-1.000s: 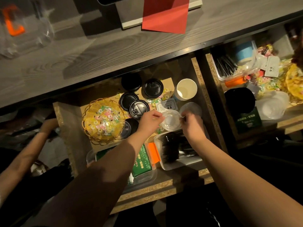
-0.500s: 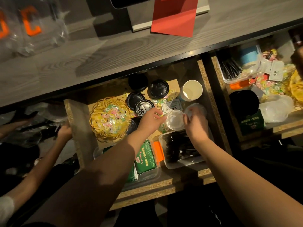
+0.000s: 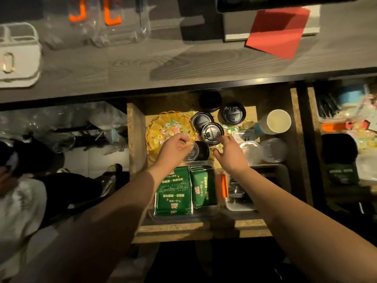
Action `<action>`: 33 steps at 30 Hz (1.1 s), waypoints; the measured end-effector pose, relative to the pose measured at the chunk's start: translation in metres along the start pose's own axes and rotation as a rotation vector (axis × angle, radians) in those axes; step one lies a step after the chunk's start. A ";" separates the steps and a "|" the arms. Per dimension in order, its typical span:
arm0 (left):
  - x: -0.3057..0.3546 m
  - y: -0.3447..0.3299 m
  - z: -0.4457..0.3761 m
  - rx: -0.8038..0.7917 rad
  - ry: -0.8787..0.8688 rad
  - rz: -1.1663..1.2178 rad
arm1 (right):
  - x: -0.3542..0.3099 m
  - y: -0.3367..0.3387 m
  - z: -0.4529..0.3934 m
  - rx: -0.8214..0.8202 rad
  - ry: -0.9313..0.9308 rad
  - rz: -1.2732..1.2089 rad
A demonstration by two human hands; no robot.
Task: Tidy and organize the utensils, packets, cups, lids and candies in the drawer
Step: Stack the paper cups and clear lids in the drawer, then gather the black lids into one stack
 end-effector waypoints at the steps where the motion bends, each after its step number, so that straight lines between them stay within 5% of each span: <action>1: -0.006 0.004 0.001 0.008 0.003 0.027 | -0.002 -0.008 -0.005 -0.026 -0.017 -0.002; 12: -0.043 0.010 -0.011 -0.011 0.028 0.064 | 0.018 -0.061 -0.040 -0.260 -0.292 -0.055; 24: -0.058 0.017 -0.015 -0.007 0.065 0.116 | 0.034 -0.041 -0.043 -0.023 -0.340 -0.229; 33: -0.019 0.023 -0.004 -0.021 0.039 0.178 | 0.037 0.019 -0.019 0.252 -0.330 -0.584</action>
Point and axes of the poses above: each hand's wrist, its own z-axis away from the middle knuckle, its own y-axis out of the back of the hand, x = y × z, the point moved 10 cm from there along -z, towards the middle knuckle, and after that the axes turned 5 degrees about z, right-handed, at the moved point
